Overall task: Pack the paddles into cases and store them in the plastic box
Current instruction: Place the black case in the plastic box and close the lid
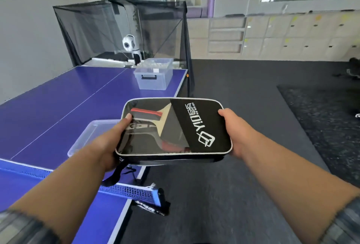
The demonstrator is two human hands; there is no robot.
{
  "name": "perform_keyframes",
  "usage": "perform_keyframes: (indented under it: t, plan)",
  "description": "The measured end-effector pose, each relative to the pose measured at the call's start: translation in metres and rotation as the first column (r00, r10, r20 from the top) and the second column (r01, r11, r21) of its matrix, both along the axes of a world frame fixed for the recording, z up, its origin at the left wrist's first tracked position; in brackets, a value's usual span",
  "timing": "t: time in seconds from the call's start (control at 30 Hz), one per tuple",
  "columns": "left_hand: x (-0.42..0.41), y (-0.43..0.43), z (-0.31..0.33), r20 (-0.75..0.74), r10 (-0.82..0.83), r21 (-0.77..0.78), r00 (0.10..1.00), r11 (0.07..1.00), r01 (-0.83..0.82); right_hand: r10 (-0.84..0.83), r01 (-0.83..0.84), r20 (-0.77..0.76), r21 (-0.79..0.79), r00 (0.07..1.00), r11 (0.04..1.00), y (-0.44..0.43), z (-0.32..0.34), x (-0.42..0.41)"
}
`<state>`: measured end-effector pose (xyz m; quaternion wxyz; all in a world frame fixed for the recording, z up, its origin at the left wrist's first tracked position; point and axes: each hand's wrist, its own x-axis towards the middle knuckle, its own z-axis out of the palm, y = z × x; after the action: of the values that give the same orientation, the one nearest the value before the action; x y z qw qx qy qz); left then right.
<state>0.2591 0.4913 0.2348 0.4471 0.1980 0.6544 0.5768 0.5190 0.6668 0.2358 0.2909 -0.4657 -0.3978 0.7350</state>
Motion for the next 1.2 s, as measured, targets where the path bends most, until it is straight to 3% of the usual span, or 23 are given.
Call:
perform_keyframes:
  t: [0.1, 0.2, 0.4, 0.83, 1.2]
  plan:
    - [0.04, 0.051, 0.0, 0.034, 0.016, -0.005, 0.999, 1.0, -0.016, -0.032, 0.033, -0.009, 0.029, 0.999, 0.999, 0.048, 0.005, 0.049]
    - [0.067, 0.093, 0.004, 0.136, -0.063, -0.05, 0.989, 0.996, 0.071, -0.049, 0.049, -0.008, 0.01, 0.999, 0.999, 0.087, 0.009, 0.08]
    - [0.076, 0.162, 0.011, 0.197, -0.006, -0.104, 0.98, 0.994, 0.027, -0.013, 0.013, -0.012, -0.029, 1.0, 0.999, 0.161, 0.014, 0.081]
    - [-0.05, 0.392, 0.011, 0.265, 0.096, -0.069, 0.959, 0.994, -0.081, -0.001, 0.001, -0.035, 0.02, 0.999, 1.0, 0.392, 0.015, -0.057]
    - [-0.167, 0.618, 0.04, 0.165, 0.184, -0.118, 0.969, 0.979, -0.166, -0.034, 0.036, -0.172, 0.007, 0.984, 0.999, 0.614, 0.006, -0.174]
